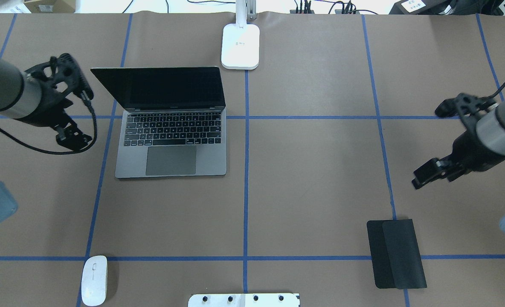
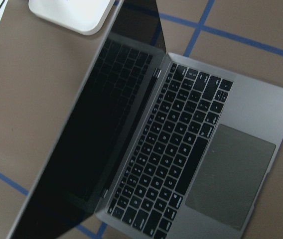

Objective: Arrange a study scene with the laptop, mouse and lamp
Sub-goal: 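Release the laptop and withdraw the left gripper while the right gripper reaches the mouse pad, then grasp the dark grey mouse pad edge with the right gripper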

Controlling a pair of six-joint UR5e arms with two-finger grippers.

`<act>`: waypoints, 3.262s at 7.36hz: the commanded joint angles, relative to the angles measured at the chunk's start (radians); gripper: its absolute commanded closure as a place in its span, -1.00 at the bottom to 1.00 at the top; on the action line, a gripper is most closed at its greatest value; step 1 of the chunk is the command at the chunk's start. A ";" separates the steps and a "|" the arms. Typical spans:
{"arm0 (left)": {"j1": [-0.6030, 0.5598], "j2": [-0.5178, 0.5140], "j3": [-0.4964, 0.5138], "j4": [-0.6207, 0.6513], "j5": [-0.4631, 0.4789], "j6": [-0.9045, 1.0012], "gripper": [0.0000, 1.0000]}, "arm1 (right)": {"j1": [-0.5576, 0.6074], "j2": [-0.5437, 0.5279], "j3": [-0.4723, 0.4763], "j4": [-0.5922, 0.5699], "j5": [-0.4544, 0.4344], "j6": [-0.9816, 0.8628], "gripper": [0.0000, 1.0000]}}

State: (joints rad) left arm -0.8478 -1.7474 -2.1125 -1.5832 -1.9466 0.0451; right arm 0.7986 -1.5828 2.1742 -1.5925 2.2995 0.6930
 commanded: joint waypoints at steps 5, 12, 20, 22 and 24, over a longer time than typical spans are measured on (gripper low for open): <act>-0.048 0.186 -0.003 -0.126 -0.081 0.021 -1.00 | -0.203 -0.170 0.003 0.214 -0.100 0.224 -0.80; -0.051 0.200 -0.003 -0.133 -0.069 0.025 -1.00 | -0.217 -0.243 -0.180 0.573 -0.015 0.292 -0.60; -0.051 0.201 0.011 -0.138 -0.068 0.025 -1.00 | -0.231 -0.152 -0.240 0.522 -0.015 0.292 -0.41; -0.051 0.200 0.014 -0.138 -0.068 0.027 -1.00 | -0.233 -0.154 -0.241 0.516 -0.017 0.292 -0.17; -0.051 0.200 0.014 -0.138 -0.068 0.027 -1.00 | -0.230 -0.154 -0.241 0.513 -0.014 0.292 -0.11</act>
State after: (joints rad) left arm -0.8994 -1.5477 -2.0988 -1.7211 -2.0141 0.0712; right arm 0.5680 -1.7367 1.9338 -1.0771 2.2846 0.9848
